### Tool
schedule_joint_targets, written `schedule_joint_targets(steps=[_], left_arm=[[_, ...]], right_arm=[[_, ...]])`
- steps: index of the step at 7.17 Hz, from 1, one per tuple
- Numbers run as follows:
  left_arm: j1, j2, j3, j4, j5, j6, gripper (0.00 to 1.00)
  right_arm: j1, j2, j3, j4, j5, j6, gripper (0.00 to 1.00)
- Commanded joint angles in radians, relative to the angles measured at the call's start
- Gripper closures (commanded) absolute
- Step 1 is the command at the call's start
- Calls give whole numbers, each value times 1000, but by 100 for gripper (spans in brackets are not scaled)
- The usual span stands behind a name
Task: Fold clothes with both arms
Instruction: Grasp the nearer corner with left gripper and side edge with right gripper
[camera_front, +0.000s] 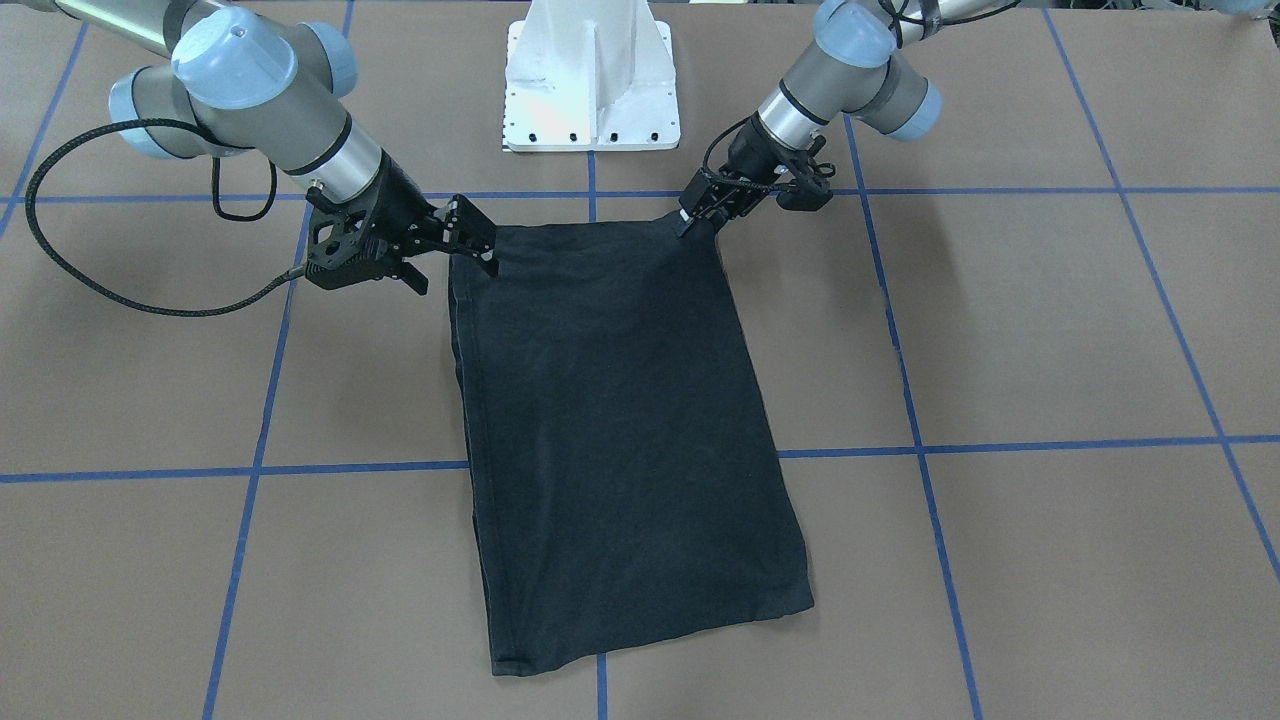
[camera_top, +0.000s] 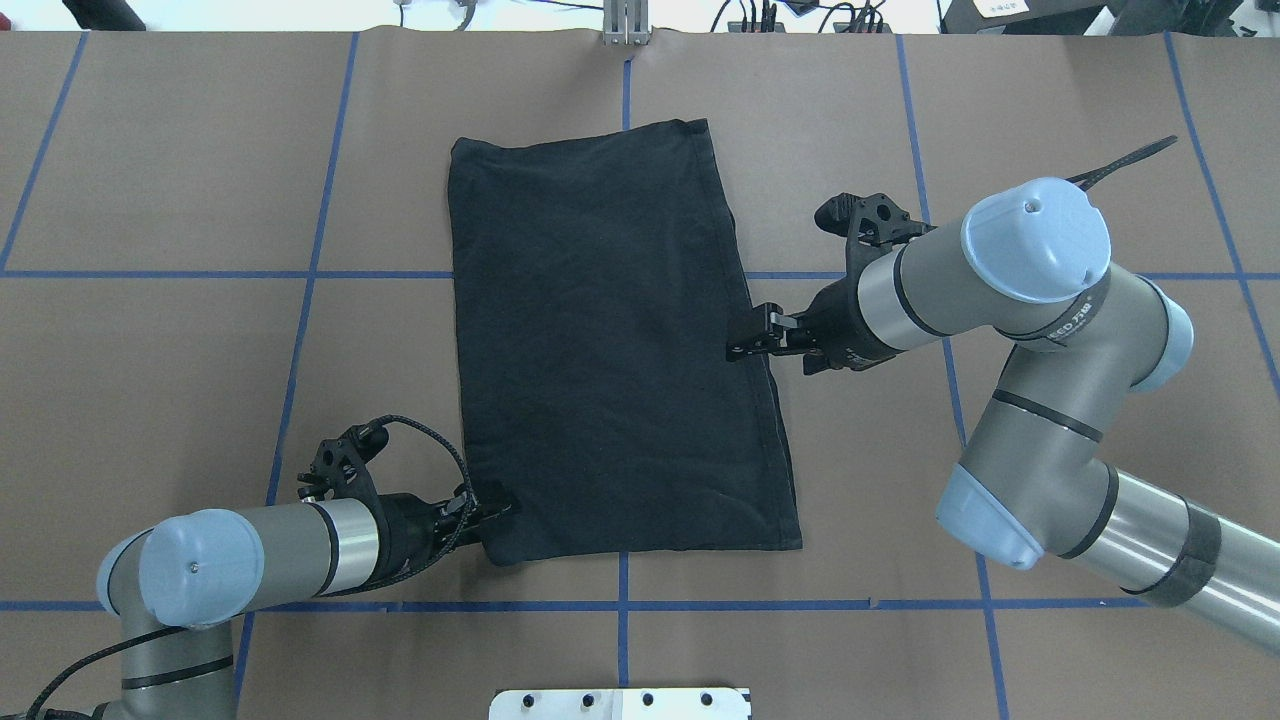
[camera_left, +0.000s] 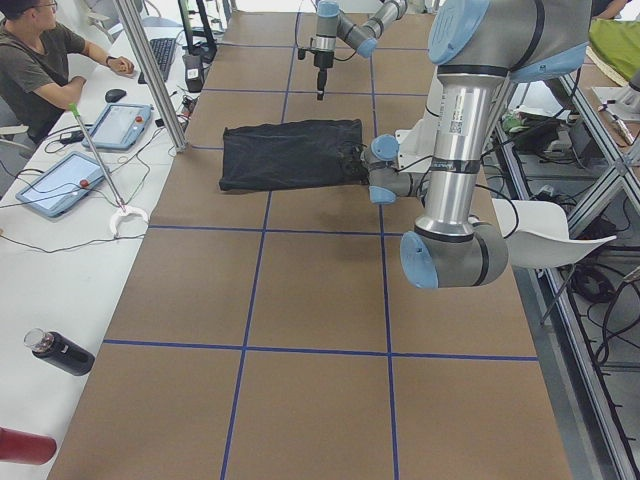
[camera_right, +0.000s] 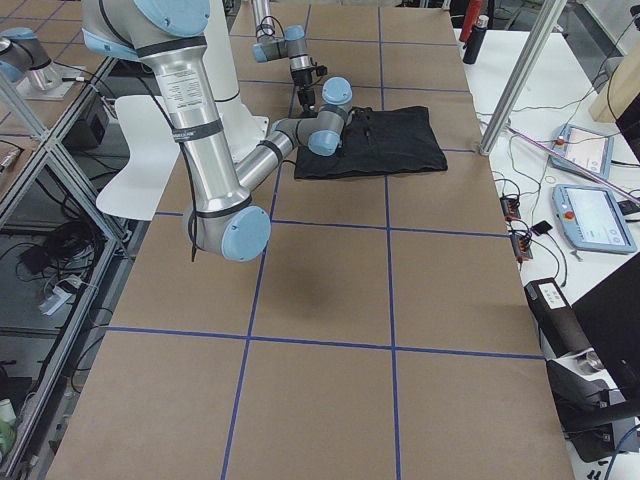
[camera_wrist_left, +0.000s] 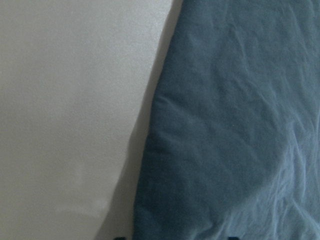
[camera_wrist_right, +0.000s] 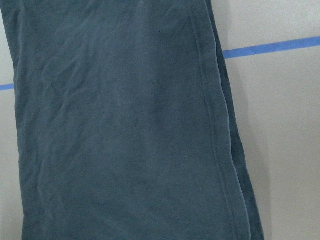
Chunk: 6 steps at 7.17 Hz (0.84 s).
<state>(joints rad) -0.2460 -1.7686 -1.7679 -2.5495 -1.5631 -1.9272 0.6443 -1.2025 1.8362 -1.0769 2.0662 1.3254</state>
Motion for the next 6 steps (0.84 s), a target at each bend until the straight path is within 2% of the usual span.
schedule_joint_targets(steps=[1, 2, 5, 6], left_arm=[[-1, 0, 1, 0, 3, -9, 80], [-2, 1, -2, 0, 2, -10, 100], [-6, 6, -22, 3, -2, -9, 100], [-6, 6, -31, 3, -3, -9, 100]], right_arm=[[0, 0, 0, 0, 0, 0, 1], [0, -3, -2, 0, -1, -2, 1], [-14, -32, 6, 3, -6, 43, 1], [-37, -32, 11, 3, -14, 151, 1]])
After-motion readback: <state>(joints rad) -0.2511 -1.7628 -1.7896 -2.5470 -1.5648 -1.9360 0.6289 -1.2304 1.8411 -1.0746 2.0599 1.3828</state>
